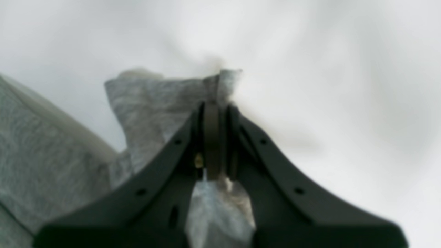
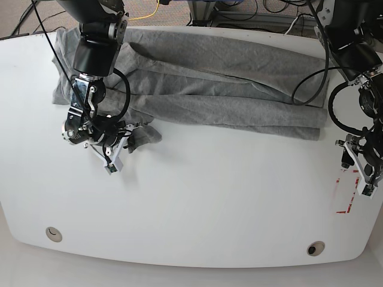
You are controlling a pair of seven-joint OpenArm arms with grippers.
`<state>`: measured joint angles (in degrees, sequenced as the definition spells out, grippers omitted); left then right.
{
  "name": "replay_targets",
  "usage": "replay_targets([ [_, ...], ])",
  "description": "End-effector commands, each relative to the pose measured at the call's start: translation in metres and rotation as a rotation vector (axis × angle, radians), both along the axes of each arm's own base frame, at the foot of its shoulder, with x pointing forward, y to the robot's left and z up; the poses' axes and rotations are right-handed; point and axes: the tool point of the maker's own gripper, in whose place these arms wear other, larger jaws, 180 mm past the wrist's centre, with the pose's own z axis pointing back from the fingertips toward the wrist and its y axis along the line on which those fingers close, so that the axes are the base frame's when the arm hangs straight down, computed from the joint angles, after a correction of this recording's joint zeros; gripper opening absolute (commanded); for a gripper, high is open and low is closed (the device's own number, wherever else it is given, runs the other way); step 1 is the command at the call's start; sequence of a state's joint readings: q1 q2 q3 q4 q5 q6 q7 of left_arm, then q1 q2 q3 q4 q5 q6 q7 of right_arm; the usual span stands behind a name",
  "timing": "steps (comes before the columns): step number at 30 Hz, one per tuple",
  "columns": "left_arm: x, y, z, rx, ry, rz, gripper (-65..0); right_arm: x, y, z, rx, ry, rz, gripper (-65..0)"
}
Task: Layout the t-shirt on the table in an organized manner, then fold the t-shirt properly
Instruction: 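Grasp the sleeve near the right gripper and fold it over the shirt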
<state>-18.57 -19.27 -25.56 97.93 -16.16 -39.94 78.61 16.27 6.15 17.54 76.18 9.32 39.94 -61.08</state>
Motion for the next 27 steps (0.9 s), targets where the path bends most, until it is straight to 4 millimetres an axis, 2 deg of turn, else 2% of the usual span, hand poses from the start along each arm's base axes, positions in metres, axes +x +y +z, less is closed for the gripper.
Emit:
replay_targets([
  [1,0.006,0.004,0.016,0.016,-0.047,-0.003,-27.8,0.017,-0.001,0.036,-0.026,-0.084,0.010,-65.0],
  [8,0.005,0.004,0.013,0.015,-0.040,-0.002,-27.8,-0.003,0.007,0.070,-0.029,-0.110,0.058,-65.0],
  [11,0.002,0.004,0.010,0.016,-0.032,-0.002,-27.8,-0.018,0.013,0.079,-0.006,-0.117,0.095,-65.0],
  [15,0.001,0.003,0.007,0.015,-0.022,-0.006,-27.8,-0.035,0.029,0.093,0.099,-0.164,0.158,-65.0],
  [19,0.000,0.002,0.004,0.013,-0.017,-0.008,-27.8,-0.056,0.039,0.097,0.216,-0.167,0.217,-65.0],
  [27,-0.004,0.002,-0.001,0.013,-0.003,-0.008,-27.8,-0.111,0.074,0.091,0.401,-0.057,0.407,-65.0],
])
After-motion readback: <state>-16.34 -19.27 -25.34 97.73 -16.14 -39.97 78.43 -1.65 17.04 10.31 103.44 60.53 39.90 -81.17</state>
